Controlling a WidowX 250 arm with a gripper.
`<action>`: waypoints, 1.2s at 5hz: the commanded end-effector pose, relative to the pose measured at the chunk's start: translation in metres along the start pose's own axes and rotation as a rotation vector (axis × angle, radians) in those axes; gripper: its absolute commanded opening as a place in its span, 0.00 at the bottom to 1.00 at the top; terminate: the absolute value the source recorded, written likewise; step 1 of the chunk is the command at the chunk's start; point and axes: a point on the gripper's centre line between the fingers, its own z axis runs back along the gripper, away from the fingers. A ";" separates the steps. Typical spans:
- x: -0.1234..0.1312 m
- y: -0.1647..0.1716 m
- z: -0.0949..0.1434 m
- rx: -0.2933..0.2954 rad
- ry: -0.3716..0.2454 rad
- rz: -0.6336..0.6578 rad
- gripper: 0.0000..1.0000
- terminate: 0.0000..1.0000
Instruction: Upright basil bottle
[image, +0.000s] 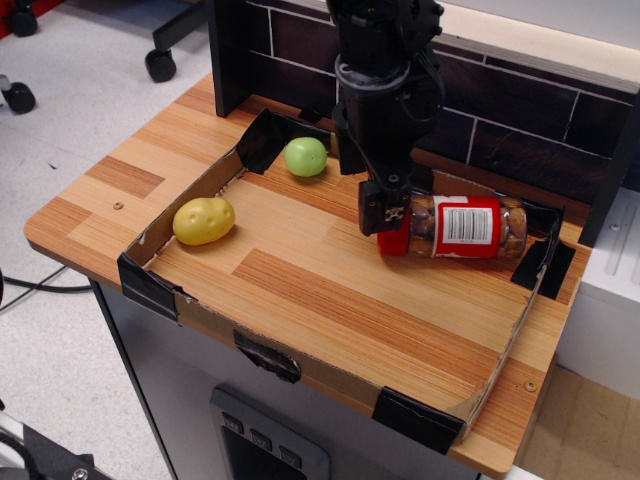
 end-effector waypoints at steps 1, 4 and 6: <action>0.020 0.009 -0.003 0.034 -0.002 -0.063 1.00 0.00; 0.028 0.005 -0.025 0.011 0.027 -0.145 1.00 0.00; 0.025 0.000 -0.040 0.021 0.067 -0.177 1.00 0.00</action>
